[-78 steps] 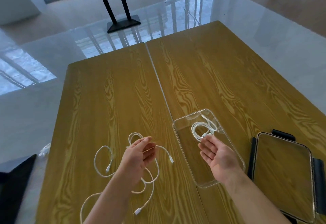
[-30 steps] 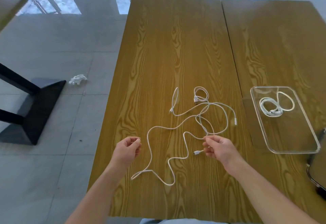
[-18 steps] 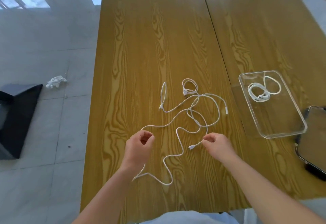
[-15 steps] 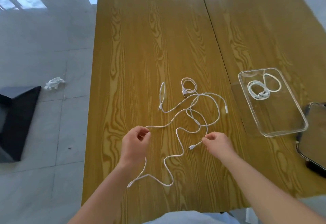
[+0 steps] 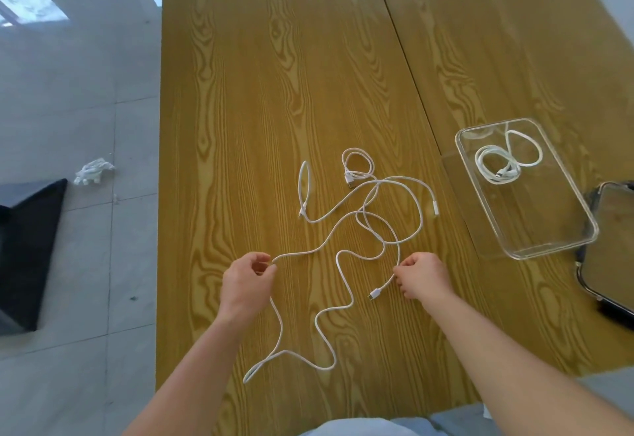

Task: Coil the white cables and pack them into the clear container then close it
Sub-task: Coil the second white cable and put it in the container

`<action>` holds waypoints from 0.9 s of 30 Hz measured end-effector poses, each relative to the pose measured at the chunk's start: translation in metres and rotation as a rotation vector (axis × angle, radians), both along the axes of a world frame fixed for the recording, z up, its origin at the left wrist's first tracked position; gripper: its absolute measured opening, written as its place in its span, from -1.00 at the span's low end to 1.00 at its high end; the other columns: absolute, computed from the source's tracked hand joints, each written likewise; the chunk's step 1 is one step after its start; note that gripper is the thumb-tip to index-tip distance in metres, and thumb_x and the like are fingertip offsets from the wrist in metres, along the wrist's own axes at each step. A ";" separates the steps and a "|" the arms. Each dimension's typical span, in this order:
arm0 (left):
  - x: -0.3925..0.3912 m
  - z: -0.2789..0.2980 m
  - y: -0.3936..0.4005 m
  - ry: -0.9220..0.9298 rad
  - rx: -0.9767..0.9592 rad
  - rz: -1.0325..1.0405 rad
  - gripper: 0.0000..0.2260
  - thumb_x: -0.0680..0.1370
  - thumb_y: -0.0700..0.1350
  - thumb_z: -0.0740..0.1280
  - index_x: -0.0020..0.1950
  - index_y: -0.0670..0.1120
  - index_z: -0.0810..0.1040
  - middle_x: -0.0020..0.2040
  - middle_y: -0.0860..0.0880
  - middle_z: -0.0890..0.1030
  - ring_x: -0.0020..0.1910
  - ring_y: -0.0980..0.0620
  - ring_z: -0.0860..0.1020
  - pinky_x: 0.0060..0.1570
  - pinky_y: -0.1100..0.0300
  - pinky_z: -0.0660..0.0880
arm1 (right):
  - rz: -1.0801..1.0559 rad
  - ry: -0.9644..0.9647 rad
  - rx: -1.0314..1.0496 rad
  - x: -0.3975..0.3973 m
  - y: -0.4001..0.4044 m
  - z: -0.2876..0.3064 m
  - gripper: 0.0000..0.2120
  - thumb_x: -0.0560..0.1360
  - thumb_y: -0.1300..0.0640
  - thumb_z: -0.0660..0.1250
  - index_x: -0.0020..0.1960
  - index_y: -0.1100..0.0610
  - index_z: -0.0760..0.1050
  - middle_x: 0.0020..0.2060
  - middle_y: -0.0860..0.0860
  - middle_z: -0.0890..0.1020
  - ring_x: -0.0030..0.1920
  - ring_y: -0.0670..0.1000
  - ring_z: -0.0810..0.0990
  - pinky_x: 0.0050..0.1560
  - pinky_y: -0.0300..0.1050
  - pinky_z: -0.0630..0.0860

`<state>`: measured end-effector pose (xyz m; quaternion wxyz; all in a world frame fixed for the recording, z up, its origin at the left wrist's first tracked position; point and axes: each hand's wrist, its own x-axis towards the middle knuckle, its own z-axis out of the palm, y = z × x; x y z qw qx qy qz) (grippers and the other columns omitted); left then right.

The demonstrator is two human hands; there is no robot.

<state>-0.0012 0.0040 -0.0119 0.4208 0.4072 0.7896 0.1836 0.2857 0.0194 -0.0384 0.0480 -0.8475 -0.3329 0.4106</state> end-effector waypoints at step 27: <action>-0.043 -0.005 -0.002 -0.008 -0.036 0.213 -0.91 0.59 -0.22 0.32 -0.05 -0.10 0.61 -0.22 -0.08 0.69 -0.25 -0.02 0.67 -0.29 0.22 0.53 | -0.326 0.476 0.555 0.042 0.012 0.065 -0.82 0.66 0.13 0.23 -0.01 0.06 0.61 -0.37 0.04 0.60 -0.35 -0.02 0.57 -0.27 -0.08 0.53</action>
